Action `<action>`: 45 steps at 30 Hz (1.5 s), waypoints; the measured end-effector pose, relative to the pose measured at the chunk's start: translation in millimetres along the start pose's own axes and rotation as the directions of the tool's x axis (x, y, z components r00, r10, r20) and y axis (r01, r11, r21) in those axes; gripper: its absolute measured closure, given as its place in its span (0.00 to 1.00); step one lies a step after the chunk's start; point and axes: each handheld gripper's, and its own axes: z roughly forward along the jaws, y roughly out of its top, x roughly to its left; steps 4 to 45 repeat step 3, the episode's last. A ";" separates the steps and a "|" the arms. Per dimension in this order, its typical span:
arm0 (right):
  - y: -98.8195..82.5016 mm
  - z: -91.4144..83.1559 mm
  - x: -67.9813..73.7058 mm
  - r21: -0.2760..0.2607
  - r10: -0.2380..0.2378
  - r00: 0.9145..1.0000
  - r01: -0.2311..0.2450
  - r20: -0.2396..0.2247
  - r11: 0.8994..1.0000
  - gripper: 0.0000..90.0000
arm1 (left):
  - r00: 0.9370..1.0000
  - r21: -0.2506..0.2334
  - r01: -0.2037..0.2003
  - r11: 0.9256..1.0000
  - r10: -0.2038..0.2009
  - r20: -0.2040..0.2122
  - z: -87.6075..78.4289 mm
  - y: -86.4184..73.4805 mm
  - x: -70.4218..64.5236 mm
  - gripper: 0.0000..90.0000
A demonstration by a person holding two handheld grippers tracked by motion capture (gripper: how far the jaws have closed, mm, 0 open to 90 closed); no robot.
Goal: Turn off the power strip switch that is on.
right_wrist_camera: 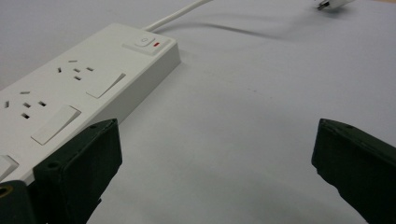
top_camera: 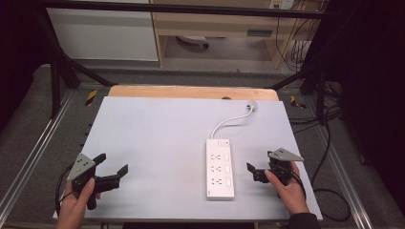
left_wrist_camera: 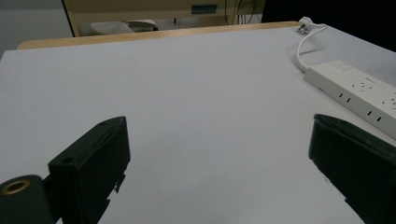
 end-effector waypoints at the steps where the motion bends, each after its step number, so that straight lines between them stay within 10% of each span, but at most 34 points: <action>1: 0.4 2.8 0.5 0.009 -0.004 1.000 0.004 -0.001 1.000 0.03 | 1.000 0.000 0.000 1.000 0.000 -0.001 -0.2 0.0 0.1 0.06; 45: 0.4 7.5 0.9 0.032 -0.014 1.000 0.013 0.021 0.999 0.03 | 1.000 -0.003 0.002 1.000 -0.002 -0.002 -0.4 0.0 0.1 0.06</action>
